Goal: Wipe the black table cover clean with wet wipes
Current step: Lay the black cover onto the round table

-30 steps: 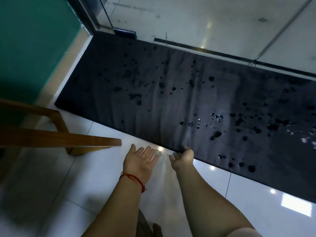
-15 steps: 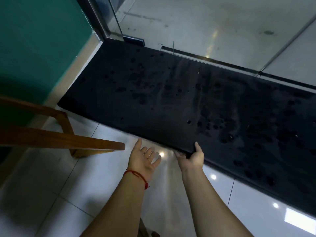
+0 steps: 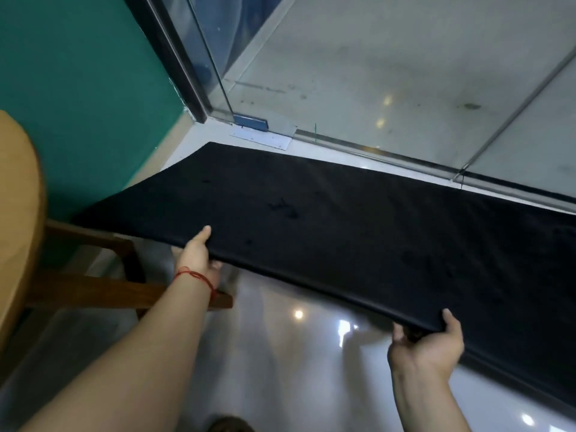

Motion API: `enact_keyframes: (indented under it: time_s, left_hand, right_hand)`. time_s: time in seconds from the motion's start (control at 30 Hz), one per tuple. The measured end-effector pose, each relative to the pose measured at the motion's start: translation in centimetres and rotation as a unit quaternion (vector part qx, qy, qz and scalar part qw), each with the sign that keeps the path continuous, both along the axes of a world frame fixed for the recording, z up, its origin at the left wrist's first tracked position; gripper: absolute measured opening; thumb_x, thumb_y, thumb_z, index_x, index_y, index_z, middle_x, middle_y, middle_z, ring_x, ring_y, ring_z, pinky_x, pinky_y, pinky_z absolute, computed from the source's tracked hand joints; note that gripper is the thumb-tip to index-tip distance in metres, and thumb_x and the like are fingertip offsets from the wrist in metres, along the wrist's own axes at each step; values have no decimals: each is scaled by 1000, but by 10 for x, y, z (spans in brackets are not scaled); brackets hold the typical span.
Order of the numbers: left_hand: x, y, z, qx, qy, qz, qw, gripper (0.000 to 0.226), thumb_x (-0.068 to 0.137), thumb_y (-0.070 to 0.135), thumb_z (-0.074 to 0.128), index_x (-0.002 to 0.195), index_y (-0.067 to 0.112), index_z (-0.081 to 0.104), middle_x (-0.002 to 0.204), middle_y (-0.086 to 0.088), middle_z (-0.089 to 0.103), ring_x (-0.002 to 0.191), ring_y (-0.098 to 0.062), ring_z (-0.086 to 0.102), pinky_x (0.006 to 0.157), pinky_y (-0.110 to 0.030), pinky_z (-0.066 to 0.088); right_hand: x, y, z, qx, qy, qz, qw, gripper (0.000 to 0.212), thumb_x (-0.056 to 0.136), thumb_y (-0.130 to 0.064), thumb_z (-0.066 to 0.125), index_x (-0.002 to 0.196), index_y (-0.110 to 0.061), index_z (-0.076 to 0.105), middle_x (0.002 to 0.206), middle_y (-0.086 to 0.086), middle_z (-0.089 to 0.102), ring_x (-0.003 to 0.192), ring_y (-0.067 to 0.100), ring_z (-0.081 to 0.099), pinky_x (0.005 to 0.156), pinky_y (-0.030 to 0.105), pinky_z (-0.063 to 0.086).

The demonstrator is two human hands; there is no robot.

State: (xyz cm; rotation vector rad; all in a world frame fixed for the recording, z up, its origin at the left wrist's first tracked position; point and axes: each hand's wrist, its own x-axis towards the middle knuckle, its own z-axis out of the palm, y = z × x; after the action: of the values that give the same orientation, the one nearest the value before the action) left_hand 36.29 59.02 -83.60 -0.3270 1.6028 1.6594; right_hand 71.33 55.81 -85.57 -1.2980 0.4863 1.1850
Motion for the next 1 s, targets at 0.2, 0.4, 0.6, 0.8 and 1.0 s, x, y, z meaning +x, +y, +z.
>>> enact_keyframes:
  time_s: [0.2,0.4,0.6,0.8,1.0]
  left_hand:
    - [26,21,20,-50,164,-113,979,88,77,24,83,151,46,41,132,11,69,116,-22,72,99,-47,58]
    - [88,20,80,-54,345,-188,918,66,100,21,70,155,39,39,146,13,59,135,-23,59,115,-44,47]
    - [90,-4,154,-38,429,-185,883,55,103,15,65,151,35,48,138,18,62,120,-7,60,101,-21,45]
    - [61,-51,246,-20,484,-140,864,61,98,17,70,152,32,46,148,13,58,135,-9,56,119,-37,42]
    - [37,-127,337,22,503,-75,861,54,98,13,69,144,36,51,132,21,66,122,-4,64,114,-40,48]
  right_hand:
    - [-35,-13,-14,-29,106,89,990,34,97,-19,70,131,-20,72,121,2,78,114,24,72,100,43,58]
    - [-72,-12,7,-24,165,138,976,20,105,-15,61,124,-11,67,119,16,76,110,37,72,88,50,60]
    - [-85,-26,48,-17,163,162,973,29,104,-12,61,132,-7,63,123,18,73,108,38,72,66,44,67]
    - [-116,-48,129,14,191,163,968,35,102,-13,62,137,-7,62,121,16,74,101,34,74,56,42,64]
    - [-150,-97,213,42,203,210,955,32,101,-18,64,132,-11,64,119,16,72,106,33,70,55,41,65]
